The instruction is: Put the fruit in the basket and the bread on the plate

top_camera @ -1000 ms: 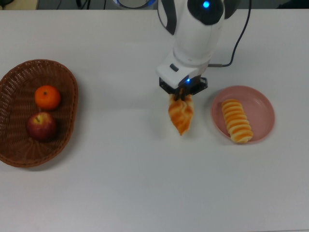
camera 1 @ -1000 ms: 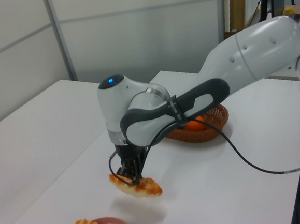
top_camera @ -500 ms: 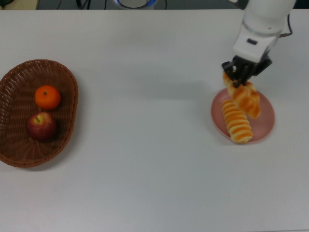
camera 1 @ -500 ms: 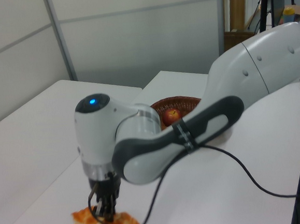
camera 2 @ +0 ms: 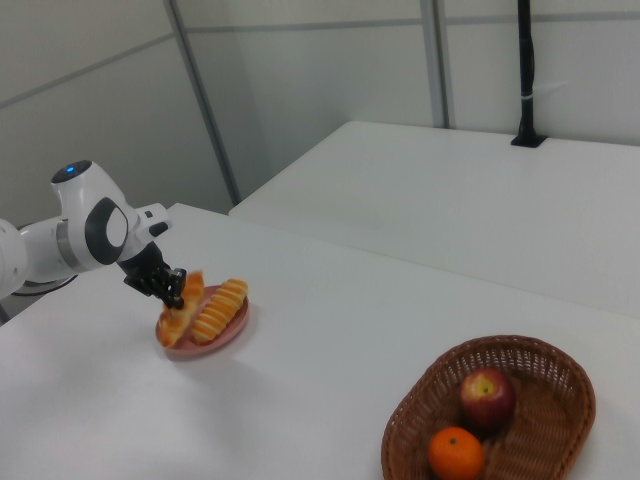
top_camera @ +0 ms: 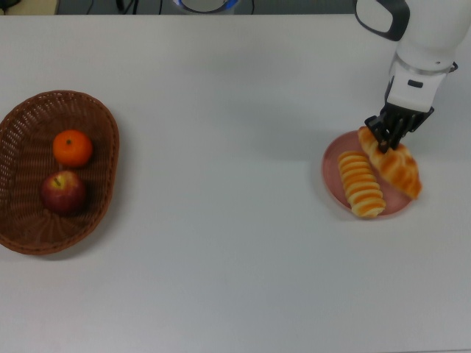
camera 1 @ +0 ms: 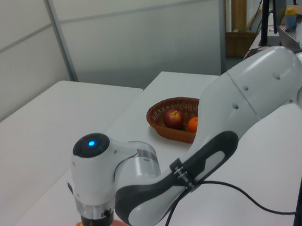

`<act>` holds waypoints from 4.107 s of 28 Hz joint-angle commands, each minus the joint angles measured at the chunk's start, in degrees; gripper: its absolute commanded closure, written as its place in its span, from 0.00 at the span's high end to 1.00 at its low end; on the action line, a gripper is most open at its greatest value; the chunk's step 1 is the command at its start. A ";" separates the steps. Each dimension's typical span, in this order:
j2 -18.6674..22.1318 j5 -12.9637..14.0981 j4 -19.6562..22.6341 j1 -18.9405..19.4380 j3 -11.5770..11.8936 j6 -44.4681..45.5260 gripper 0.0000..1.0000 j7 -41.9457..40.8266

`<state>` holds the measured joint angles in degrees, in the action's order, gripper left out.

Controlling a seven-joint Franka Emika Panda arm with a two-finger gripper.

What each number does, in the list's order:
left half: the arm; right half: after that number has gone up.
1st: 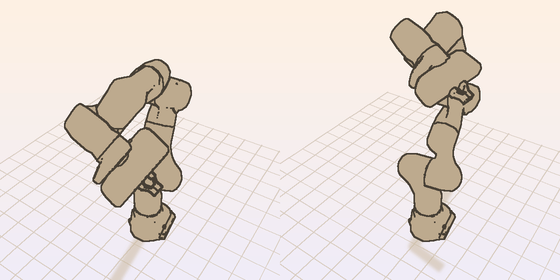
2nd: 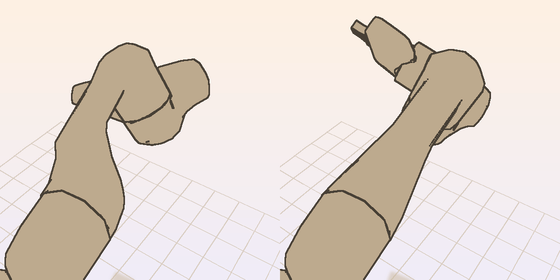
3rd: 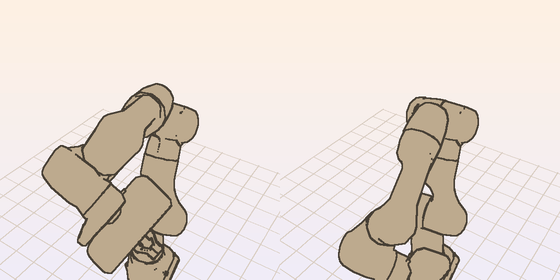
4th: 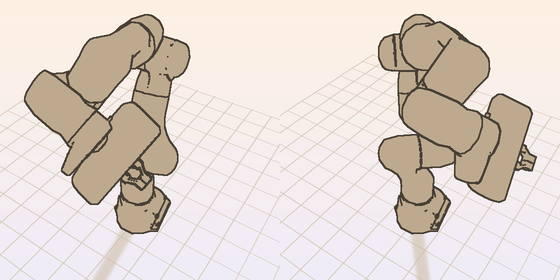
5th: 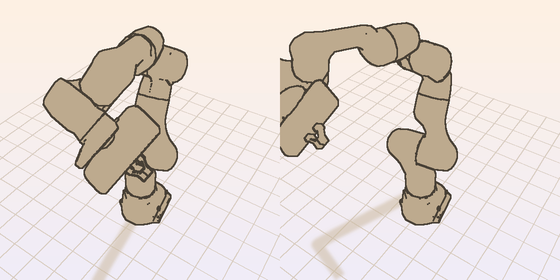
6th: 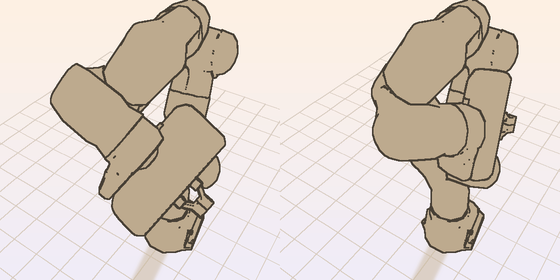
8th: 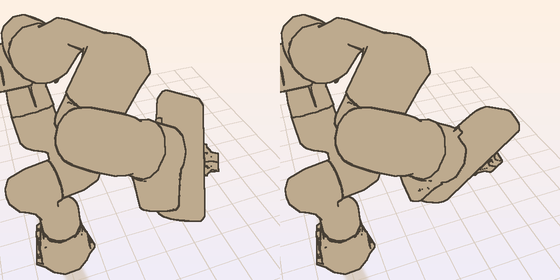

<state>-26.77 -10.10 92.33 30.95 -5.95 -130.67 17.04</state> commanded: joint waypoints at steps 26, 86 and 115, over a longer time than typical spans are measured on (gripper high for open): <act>16.04 9.82 -0.75 -14.94 2.61 30.81 1.00 -2.43; 30.29 8.60 5.58 -29.36 2.96 35.40 1.00 -8.78; 30.29 8.43 4.17 -30.77 3.05 36.80 1.00 -15.81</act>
<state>3.33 -0.96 97.13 0.26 -3.01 -95.43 3.97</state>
